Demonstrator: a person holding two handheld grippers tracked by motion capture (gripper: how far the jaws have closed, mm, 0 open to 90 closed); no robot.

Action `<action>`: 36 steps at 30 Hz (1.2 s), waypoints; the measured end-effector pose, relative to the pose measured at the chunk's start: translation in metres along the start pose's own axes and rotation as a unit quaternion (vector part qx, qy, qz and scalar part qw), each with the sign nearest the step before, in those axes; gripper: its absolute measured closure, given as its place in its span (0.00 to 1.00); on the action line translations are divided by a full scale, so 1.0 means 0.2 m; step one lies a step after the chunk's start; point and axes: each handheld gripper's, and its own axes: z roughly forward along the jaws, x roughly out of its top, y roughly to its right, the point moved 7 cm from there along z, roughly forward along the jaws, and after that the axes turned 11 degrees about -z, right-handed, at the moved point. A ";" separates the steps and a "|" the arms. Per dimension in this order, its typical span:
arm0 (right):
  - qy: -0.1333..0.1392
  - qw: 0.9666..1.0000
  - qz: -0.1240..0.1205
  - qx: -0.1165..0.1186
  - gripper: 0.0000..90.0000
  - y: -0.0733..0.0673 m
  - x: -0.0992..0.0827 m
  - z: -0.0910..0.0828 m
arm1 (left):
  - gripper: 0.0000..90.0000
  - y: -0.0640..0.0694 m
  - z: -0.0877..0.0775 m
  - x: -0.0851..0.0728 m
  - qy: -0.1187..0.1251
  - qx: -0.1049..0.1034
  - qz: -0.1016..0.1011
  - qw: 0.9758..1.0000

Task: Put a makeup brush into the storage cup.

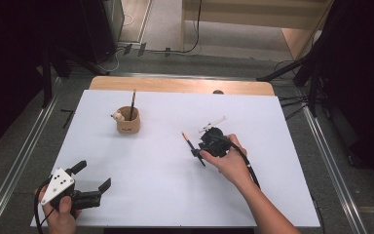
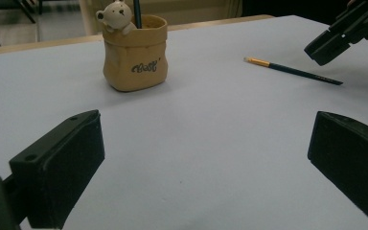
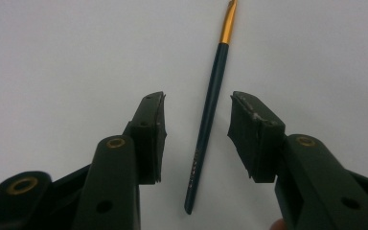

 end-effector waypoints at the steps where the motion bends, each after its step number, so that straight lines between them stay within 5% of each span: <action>1: -0.004 1.000 0.001 -0.001 0.65 0.00 0.01 0.01 | 0.00 0.00 0.00 0.00 0.000 0.000 0.000 1.000; 23: -0.068 0.997 0.013 -0.018 0.76 0.05 0.12 0.13 | 0.00 0.01 0.00 0.00 -0.003 -0.001 0.005 1.000; 29: -0.087 0.995 0.007 -0.039 0.88 0.06 0.11 0.17 | 0.00 0.01 0.01 0.00 -0.002 -0.003 0.005 1.000; 36: -0.075 0.994 -0.014 -0.076 0.94 0.04 0.10 0.17 | 0.00 0.05 0.04 0.00 -0.002 -0.011 0.001 1.000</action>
